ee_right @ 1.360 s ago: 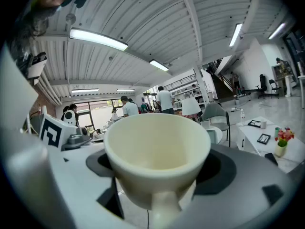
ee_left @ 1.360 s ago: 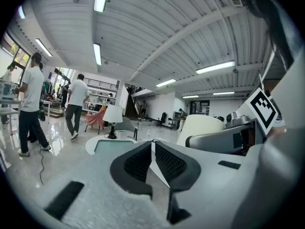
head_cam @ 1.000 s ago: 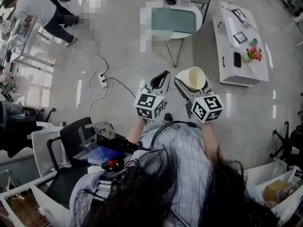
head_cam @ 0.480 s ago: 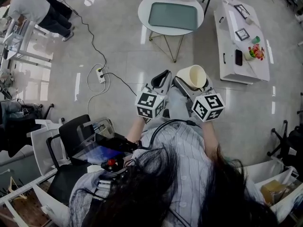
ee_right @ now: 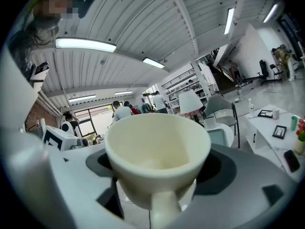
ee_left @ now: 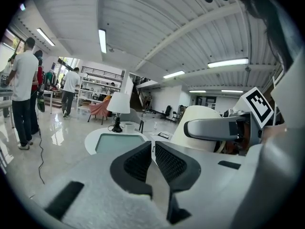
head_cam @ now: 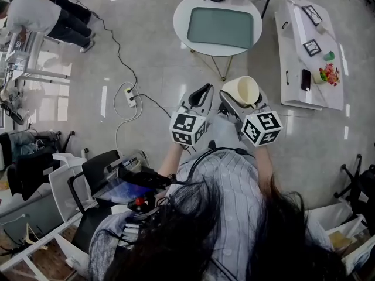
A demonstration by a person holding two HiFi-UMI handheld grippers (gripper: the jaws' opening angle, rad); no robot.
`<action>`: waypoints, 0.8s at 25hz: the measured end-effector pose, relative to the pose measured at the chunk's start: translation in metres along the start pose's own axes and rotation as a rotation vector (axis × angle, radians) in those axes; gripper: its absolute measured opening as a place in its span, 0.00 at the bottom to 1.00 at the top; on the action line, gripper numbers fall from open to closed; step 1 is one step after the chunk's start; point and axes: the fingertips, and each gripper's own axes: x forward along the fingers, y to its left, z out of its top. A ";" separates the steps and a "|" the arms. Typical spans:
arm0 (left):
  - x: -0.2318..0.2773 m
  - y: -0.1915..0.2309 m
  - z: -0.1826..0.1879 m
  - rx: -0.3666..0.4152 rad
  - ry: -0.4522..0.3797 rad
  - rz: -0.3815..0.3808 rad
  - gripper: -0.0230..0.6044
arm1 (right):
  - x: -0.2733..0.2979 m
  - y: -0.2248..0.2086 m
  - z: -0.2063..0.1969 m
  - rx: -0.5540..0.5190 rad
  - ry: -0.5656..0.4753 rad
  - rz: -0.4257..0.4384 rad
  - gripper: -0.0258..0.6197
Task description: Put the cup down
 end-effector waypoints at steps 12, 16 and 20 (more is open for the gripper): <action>0.100 0.051 0.044 0.036 0.026 0.008 0.09 | 0.094 -0.069 0.032 -0.005 0.080 0.040 0.69; 0.118 0.067 0.052 0.045 0.032 0.027 0.09 | 0.114 -0.087 0.037 0.006 0.088 0.046 0.69; 0.131 0.076 0.056 0.052 0.039 0.046 0.10 | 0.128 -0.099 0.039 0.010 0.094 0.057 0.69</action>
